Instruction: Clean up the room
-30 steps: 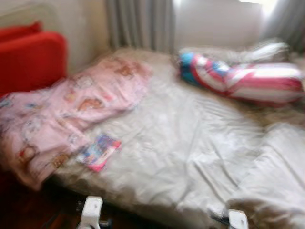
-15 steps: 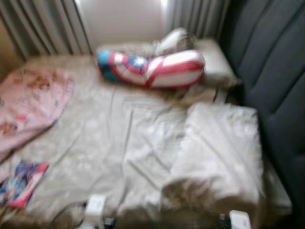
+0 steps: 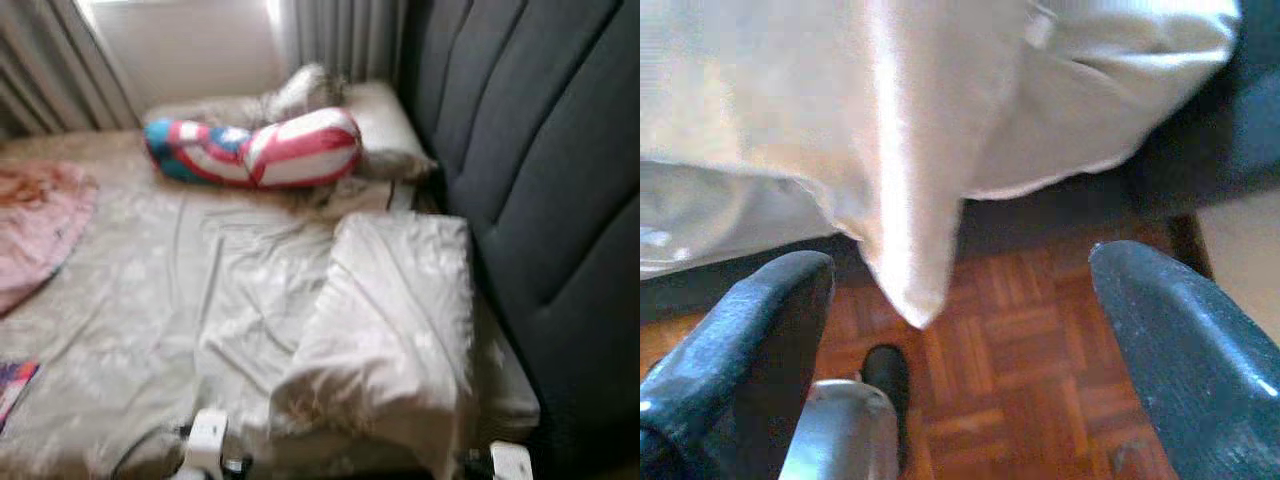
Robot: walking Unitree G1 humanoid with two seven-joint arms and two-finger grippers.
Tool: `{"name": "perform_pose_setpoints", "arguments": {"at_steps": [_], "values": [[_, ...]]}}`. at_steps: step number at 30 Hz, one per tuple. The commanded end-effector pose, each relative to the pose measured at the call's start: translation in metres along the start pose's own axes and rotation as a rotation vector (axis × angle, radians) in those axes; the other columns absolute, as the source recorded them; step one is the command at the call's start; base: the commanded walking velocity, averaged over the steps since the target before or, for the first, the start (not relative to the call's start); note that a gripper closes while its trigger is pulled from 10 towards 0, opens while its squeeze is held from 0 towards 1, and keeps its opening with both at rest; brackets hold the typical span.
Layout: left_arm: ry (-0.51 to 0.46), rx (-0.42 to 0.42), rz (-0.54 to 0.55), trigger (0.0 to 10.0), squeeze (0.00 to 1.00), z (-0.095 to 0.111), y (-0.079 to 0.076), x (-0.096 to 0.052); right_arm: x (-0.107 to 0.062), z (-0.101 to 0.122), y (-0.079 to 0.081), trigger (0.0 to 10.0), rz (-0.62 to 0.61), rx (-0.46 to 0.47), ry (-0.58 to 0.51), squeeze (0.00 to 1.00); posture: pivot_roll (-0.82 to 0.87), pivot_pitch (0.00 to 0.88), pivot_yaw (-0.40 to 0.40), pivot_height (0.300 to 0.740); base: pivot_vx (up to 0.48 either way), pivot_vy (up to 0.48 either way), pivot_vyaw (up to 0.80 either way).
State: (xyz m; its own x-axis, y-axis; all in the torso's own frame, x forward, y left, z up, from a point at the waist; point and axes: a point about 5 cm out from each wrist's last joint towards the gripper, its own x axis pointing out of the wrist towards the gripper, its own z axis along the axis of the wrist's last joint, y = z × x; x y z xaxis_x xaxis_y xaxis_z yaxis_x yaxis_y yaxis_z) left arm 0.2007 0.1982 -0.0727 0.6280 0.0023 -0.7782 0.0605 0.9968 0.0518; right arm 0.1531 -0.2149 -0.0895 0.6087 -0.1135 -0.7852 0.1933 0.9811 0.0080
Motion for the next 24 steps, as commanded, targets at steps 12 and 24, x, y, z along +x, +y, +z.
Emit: {"name": "perform_pose_setpoints", "arguments": {"at_steps": [12, 24], "values": [[0.034, 0.026, 0.009, 10.0, 0.0, -0.0068, 0.0101, -0.0025, -0.0011, -0.0054, 0.0096, 10.0, 0.024, -0.003, -0.003, 0.0, -0.04, 0.0, 0.028, 0.74, 0.0, -0.136, 0.0], [0.035, 0.021, 0.013, 10.0, 0.0, -0.0084, 0.01, -0.0028, -0.0022, -0.0024, 0.0097, 10.0, 0.035, 0.043, -0.062, 0.0, -0.04, 0.0, 0.03, 0.74, 0.0, -0.139, 0.0]]}}
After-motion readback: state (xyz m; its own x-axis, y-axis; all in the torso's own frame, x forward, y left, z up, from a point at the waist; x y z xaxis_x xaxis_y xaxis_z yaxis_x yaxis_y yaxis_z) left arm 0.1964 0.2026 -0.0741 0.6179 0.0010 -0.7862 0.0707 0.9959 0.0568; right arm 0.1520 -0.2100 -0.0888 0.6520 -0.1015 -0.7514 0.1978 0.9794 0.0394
